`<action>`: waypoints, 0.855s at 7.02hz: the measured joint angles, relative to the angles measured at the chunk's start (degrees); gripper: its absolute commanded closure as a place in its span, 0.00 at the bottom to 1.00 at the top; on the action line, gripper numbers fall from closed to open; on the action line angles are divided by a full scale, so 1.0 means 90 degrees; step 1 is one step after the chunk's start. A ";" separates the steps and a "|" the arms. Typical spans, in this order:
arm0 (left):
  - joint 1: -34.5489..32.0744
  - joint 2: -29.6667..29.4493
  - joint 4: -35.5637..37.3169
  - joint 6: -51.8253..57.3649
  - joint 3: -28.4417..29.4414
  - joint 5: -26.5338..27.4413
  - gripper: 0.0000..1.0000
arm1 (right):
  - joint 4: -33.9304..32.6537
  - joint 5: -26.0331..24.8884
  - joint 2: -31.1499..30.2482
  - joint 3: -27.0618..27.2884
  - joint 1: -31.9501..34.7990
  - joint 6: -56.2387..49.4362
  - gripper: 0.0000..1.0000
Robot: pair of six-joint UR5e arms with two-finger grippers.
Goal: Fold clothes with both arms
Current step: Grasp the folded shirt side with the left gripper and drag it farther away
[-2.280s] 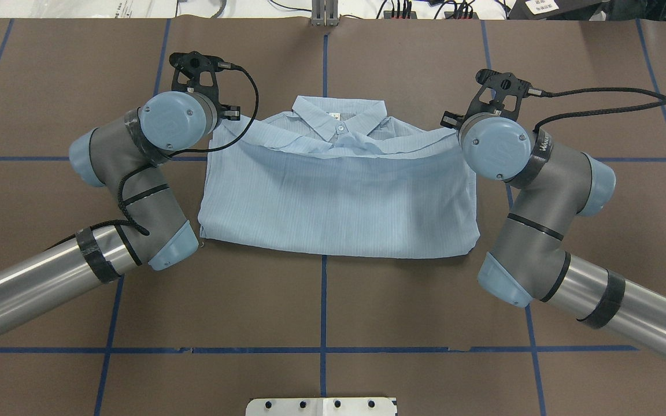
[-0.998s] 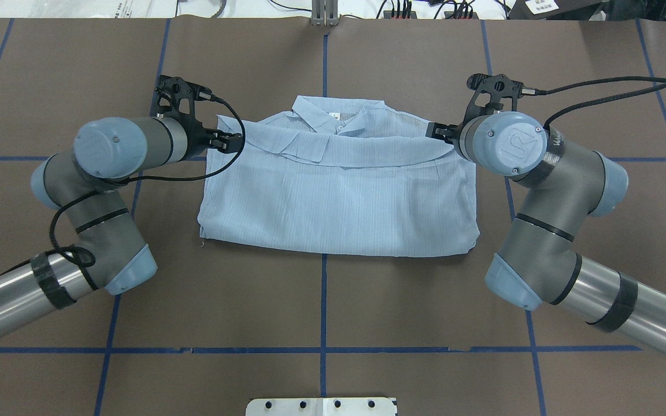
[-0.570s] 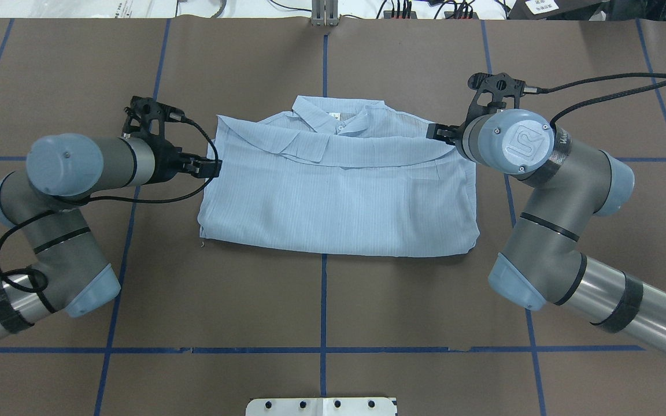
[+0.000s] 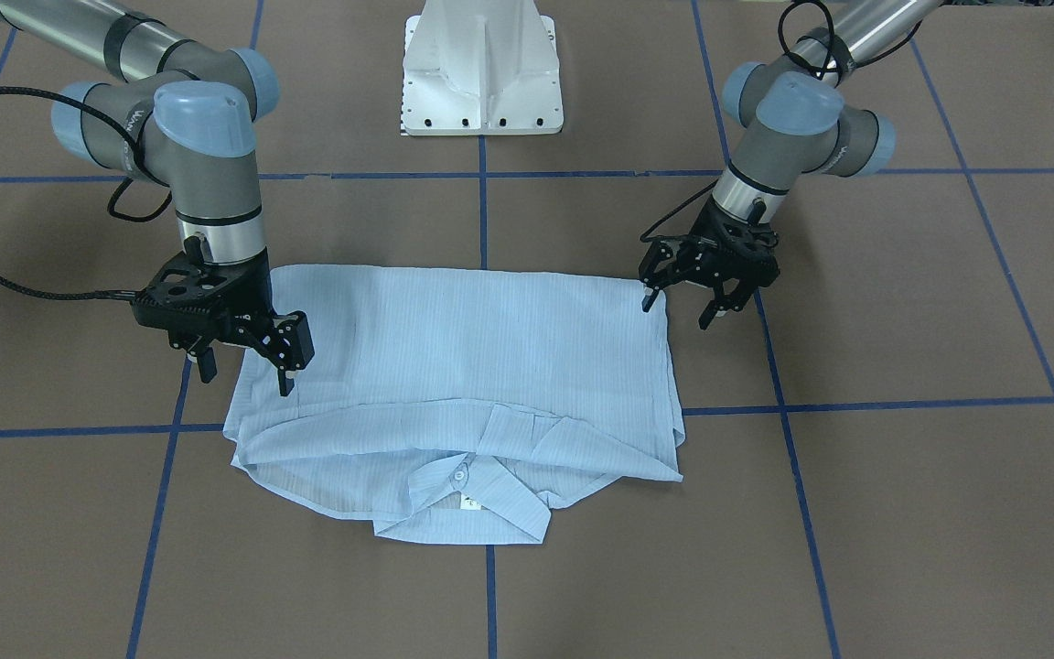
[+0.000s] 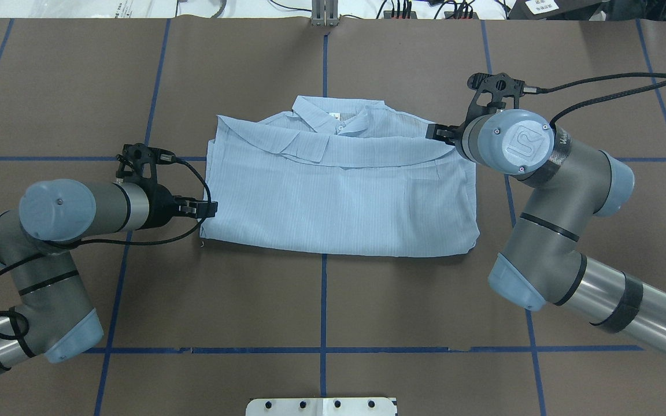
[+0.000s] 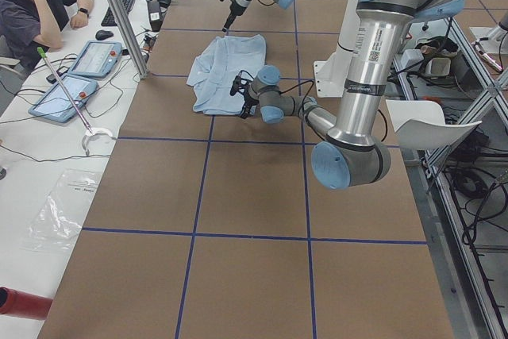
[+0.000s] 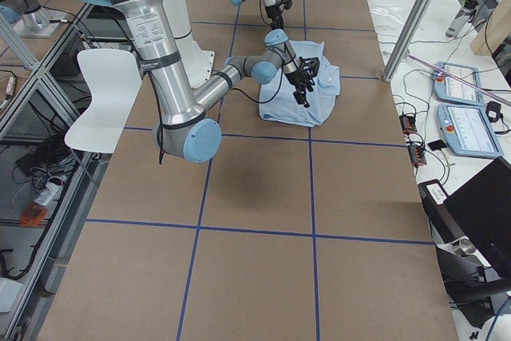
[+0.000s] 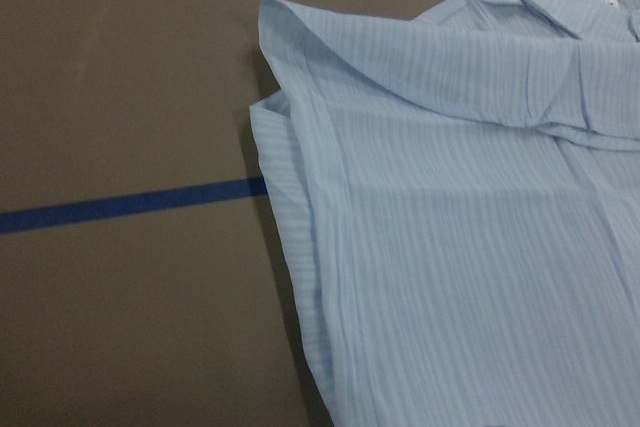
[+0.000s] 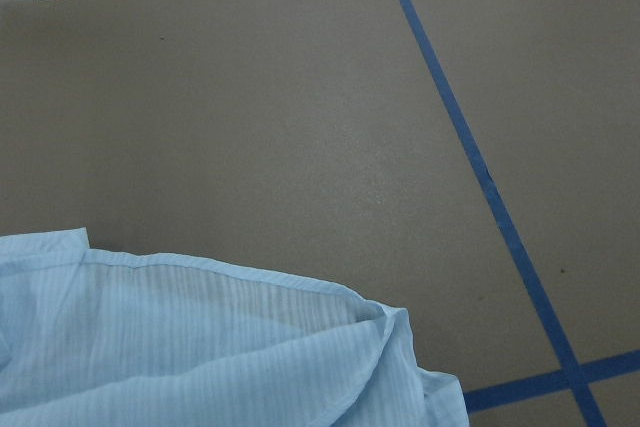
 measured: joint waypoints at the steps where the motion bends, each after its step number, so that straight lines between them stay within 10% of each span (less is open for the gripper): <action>1: 0.0112 -0.0007 0.0000 -0.0081 -0.0002 0.0056 0.55 | 0.0000 0.0000 0.0001 -0.0004 -0.0001 0.0002 0.00; 3: 0.0274 -0.0012 0.0004 -0.0220 -0.0003 0.0118 1.00 | 0.0000 0.0000 0.0000 -0.0014 0.0001 0.0014 0.00; 6: 0.0382 0.0006 0.0009 -0.0381 -0.0012 0.0237 1.00 | 0.0000 0.0000 0.0018 -0.0028 -0.0010 0.0057 0.00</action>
